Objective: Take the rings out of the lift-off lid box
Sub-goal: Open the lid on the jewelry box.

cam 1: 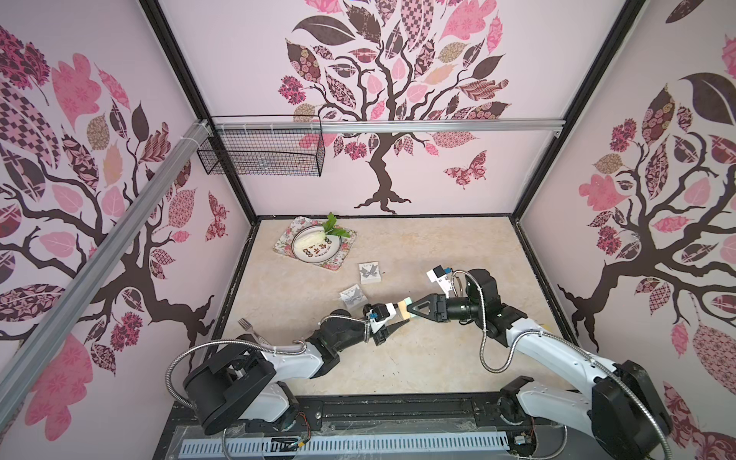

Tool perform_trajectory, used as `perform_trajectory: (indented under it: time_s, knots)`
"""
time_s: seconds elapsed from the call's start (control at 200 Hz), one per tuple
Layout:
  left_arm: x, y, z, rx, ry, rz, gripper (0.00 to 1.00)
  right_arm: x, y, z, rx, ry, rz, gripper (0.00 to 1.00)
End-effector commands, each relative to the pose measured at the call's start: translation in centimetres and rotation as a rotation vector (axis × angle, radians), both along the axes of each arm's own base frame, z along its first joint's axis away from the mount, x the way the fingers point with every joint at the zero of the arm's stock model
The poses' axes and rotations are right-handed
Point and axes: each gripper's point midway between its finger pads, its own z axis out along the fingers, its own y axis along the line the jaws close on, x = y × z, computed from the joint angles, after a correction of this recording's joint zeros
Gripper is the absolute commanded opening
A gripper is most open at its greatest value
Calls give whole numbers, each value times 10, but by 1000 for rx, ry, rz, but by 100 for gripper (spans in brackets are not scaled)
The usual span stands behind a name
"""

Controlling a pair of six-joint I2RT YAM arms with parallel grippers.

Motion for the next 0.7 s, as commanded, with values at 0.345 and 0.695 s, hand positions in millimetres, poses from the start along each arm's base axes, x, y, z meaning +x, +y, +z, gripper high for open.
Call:
perform_trajectory:
  time_s: [0.345, 0.695]
  knots:
    - [6, 6, 14, -24, -62, 42, 29, 13, -25, 6, -43, -12, -96, 84]
    - [-12, 10, 19, -61, -46, -23, 28, 75, -101, -53, -575, -77, -511, 84]
